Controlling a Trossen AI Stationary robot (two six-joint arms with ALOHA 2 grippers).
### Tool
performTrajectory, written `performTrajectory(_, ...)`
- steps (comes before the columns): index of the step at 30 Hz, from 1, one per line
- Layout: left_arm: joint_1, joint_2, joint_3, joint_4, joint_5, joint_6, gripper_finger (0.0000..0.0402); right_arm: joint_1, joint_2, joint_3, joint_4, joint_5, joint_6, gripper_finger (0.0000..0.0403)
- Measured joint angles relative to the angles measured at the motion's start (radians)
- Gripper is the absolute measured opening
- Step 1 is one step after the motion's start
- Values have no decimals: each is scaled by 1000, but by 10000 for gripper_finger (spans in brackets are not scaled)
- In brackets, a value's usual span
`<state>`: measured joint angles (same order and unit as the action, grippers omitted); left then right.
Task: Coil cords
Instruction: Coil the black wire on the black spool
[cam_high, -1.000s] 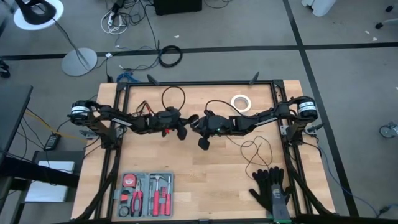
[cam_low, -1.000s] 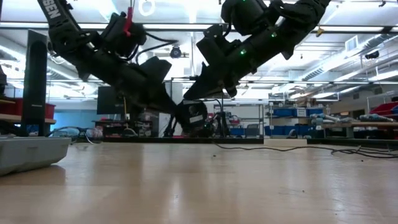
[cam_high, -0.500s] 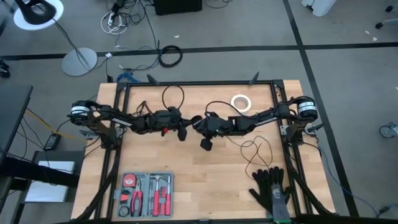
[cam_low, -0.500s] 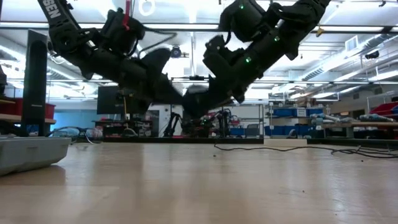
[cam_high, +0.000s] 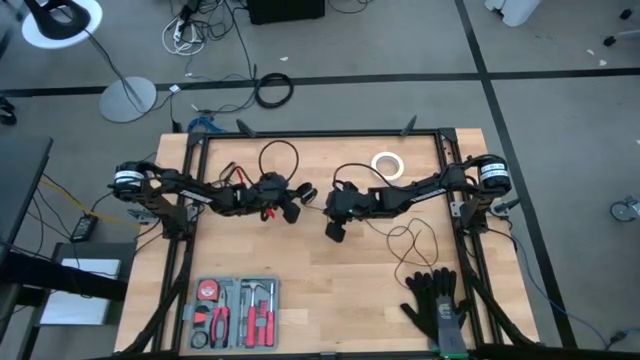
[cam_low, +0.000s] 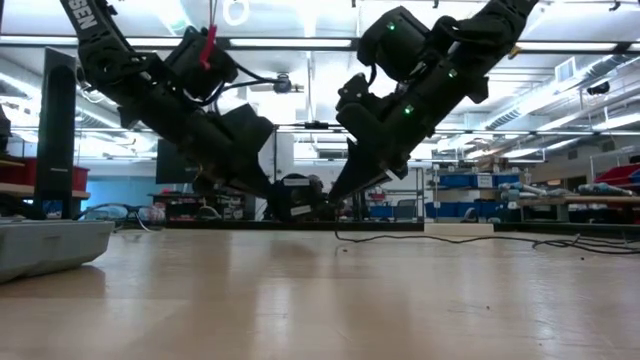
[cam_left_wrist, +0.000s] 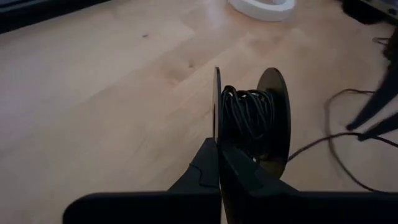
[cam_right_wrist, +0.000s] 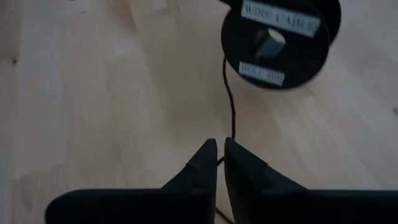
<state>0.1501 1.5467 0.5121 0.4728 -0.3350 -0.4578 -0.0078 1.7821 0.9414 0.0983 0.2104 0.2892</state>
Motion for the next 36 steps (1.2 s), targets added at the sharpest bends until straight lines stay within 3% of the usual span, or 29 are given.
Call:
performTrajectory(7, 0, 0, -20, -35, -72, -26, 0, -4, 0, -33, 57, -6, 195, 32)
performTrajectory(11, 1, 0, -78, 30, -84, -46, 0, -5, 0, -33, 83, -23, 294, 33)
performTrajectory(17, 2, 0, -143, 137, -86, -52, 0, 22, 0, -33, 164, -23, 288, 41)
performTrajectory(29, 15, 0, -169, 200, -53, -51, 0, 72, 4, -32, 143, 80, 233, 56)
performTrajectory(36, 15, 0, -169, 216, -44, -45, 0, 80, 165, -32, 190, 97, 227, 55)
